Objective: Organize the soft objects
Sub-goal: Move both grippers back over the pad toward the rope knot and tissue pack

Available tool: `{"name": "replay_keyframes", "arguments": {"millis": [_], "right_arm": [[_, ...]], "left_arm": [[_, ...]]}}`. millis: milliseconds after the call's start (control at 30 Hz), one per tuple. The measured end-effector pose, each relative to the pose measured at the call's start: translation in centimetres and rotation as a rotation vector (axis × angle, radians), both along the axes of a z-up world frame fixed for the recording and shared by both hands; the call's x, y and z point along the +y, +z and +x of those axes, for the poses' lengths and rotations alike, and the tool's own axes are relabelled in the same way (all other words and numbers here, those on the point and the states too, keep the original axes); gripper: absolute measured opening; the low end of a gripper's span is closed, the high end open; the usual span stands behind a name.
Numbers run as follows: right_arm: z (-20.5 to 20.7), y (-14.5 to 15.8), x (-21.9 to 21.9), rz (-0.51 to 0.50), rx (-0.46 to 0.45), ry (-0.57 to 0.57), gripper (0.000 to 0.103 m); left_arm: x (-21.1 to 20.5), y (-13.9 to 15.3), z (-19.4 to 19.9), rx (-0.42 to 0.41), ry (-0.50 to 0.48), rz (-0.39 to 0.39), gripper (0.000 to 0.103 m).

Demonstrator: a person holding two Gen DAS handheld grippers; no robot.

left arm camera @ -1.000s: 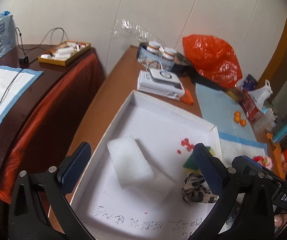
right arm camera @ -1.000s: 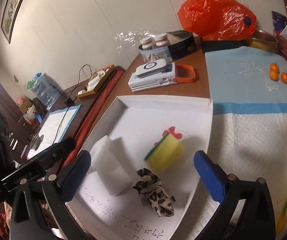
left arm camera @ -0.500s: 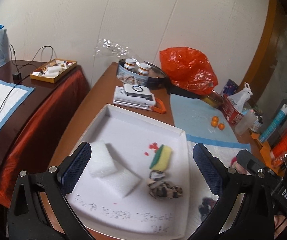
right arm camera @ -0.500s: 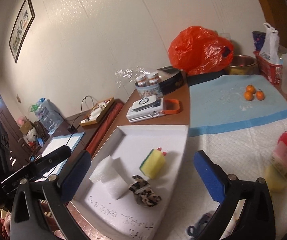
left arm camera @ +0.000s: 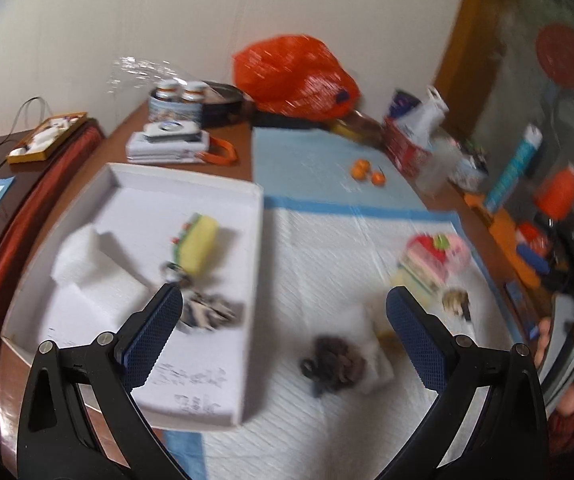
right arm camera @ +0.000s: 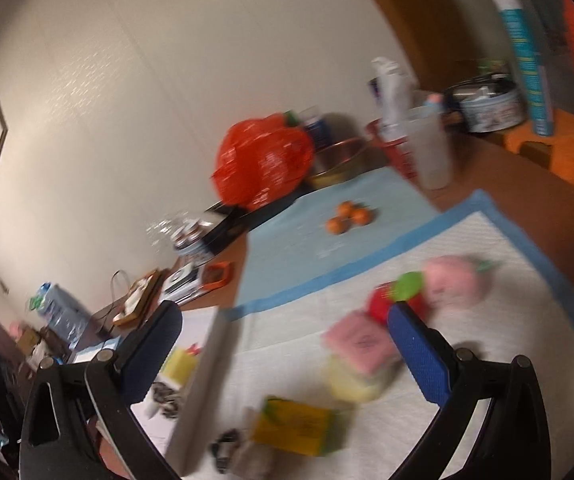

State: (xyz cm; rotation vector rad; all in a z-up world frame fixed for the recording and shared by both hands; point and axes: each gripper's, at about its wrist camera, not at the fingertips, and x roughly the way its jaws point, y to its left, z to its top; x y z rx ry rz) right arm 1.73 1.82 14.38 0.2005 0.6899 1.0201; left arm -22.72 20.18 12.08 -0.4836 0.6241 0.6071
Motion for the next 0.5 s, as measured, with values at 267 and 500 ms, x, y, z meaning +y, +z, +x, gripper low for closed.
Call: {"name": "replay_keyframes", "arguments": {"millis": [267,500], "right_arm": [[7.0,-2.9,-7.1,-0.077,0.048,-0.098,0.103],[10.0,-4.8,-9.5,-0.160,0.052,-0.087,0.103]], "left_arm": [[-4.3,-3.5,5.9,0.128,-0.056,-0.072,0.103],[-7.0,-3.9,9.1,0.147,-0.094,-0.044,0.103]]}}
